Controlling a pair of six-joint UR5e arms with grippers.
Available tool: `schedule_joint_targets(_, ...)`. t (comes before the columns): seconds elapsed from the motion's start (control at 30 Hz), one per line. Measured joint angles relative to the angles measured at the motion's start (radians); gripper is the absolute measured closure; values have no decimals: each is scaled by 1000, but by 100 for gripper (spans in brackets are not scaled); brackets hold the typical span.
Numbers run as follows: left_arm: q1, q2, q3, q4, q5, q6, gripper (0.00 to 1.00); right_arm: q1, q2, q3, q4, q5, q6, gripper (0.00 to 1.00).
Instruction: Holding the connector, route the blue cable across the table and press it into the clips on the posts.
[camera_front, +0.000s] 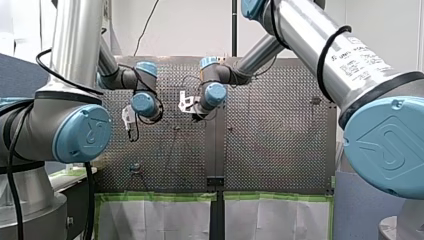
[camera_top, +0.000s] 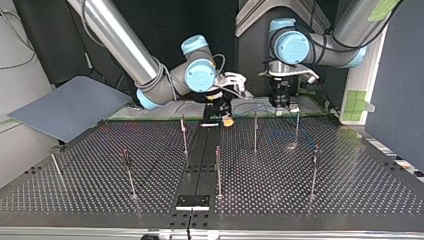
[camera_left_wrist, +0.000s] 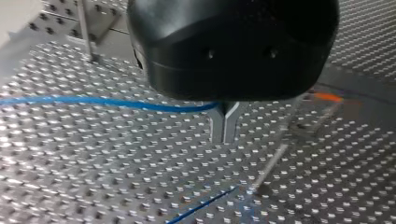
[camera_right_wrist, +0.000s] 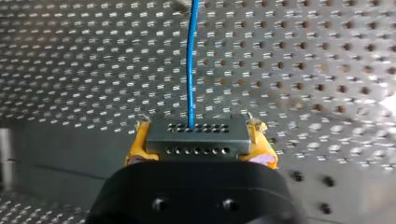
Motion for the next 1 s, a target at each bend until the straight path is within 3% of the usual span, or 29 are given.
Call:
schedule_joint_targets(0.4, -1, -86, -9, 78, 42, -15, 100, -5, 1, 54, -21, 1, 0, 100)
schedule_joint_targets(0.7, 8, -153, -9, 123, 60, -15, 100, -25, 20, 57, -32, -7, 2, 100)
schedule_joint_targets(1.0, 14, -163, 3, 171, 106, -43, 100, -49, 43, 57, -52, -18, 7, 100)
